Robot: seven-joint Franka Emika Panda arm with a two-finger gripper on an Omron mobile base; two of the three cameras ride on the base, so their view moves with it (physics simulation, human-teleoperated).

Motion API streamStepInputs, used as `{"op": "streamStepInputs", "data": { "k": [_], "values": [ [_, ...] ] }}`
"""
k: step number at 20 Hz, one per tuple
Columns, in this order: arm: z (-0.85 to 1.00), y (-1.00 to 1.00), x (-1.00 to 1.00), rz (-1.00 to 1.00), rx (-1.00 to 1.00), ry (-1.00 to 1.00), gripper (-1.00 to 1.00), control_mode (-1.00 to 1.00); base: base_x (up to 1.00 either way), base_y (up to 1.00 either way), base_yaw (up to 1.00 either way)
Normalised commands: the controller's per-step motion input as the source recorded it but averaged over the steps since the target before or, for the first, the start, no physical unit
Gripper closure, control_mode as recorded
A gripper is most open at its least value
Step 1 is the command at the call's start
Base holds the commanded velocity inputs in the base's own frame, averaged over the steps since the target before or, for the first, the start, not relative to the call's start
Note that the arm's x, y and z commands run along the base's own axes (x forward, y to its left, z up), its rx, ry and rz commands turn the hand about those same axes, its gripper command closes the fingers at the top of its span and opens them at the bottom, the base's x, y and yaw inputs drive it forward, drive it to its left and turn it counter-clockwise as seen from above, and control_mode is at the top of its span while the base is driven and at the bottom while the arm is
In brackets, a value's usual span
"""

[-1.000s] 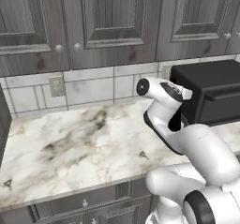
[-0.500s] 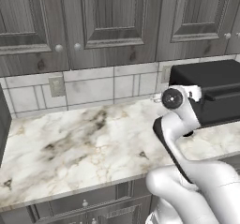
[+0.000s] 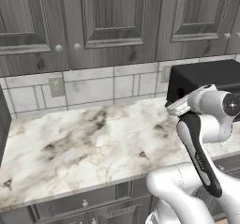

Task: Move the drinks to the dining counter.

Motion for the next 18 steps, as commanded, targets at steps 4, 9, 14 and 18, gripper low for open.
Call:
{"op": "streamStepInputs", "data": {
  "k": [4,9,14,18],
  "values": [
    [0.75,0.0,-0.54,0.39,0.13,0.24,1.0,-1.0,0.0,0.0,0.0],
    [0.16,0.15,-0.94,0.45,0.04,0.14,1.0,-1.0,0.0,0.0,0.0],
    [0.0,0.1,-1.0,0.43,0.0,-0.03,1.0,-1.0,0.0,0.0,0.0],
    [0.0,0.03,-1.0,0.38,0.01,-0.16,1.0,-1.0,0.0,0.0,0.0]
  ]
}}
